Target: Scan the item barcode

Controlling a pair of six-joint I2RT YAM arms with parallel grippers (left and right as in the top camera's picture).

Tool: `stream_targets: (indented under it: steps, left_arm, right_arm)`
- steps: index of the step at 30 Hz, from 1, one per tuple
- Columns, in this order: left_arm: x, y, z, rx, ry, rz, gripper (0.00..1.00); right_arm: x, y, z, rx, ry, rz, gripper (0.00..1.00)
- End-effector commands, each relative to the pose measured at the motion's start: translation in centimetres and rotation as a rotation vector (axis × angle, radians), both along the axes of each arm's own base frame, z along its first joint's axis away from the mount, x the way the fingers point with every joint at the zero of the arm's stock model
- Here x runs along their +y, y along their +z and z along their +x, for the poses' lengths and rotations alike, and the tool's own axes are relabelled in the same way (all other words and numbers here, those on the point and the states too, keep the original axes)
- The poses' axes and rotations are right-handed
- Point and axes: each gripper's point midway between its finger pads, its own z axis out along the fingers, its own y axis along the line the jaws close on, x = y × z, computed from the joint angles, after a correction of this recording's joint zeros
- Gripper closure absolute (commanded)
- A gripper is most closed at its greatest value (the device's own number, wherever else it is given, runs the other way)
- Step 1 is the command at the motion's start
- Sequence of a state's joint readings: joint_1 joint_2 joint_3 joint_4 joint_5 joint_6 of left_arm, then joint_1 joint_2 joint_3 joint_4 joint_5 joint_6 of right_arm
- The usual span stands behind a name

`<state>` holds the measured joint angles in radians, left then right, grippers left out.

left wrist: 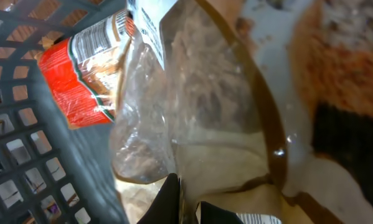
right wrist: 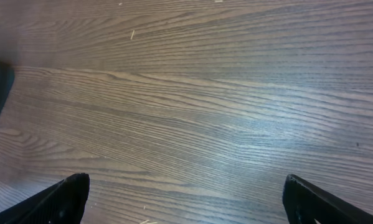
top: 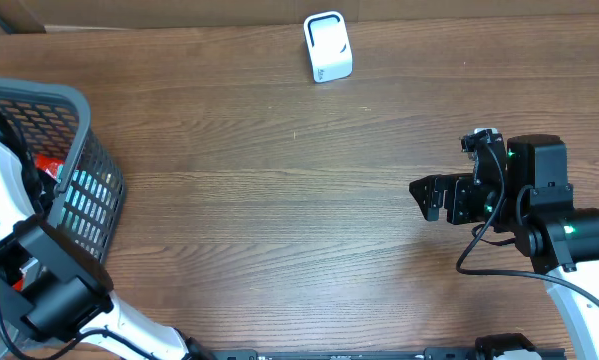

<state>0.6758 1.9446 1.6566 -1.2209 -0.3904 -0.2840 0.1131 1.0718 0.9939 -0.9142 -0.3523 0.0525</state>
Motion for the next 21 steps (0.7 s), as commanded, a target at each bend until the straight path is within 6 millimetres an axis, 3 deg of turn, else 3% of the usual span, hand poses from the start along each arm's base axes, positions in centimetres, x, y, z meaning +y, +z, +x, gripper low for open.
stream_targets:
  steps: [1,12,21]
  left_arm:
    - [-0.2,4.7,0.1,-0.11,-0.012,0.058,0.96]
    - [-2.3,15.1,-1.3,-0.391,-0.016,0.225,0.96]
    - [-3.4,19.9,-1.2,-0.561,-0.063,0.309,0.96]
  right_arm:
    - [0.3,1.1,0.4,-0.036,0.011,0.012,0.0]
    - [0.3,1.1,0.3,-0.033,0.011,0.012,0.0]
    - [0.3,1.0,0.2,-0.025,0.011,0.011,0.0]
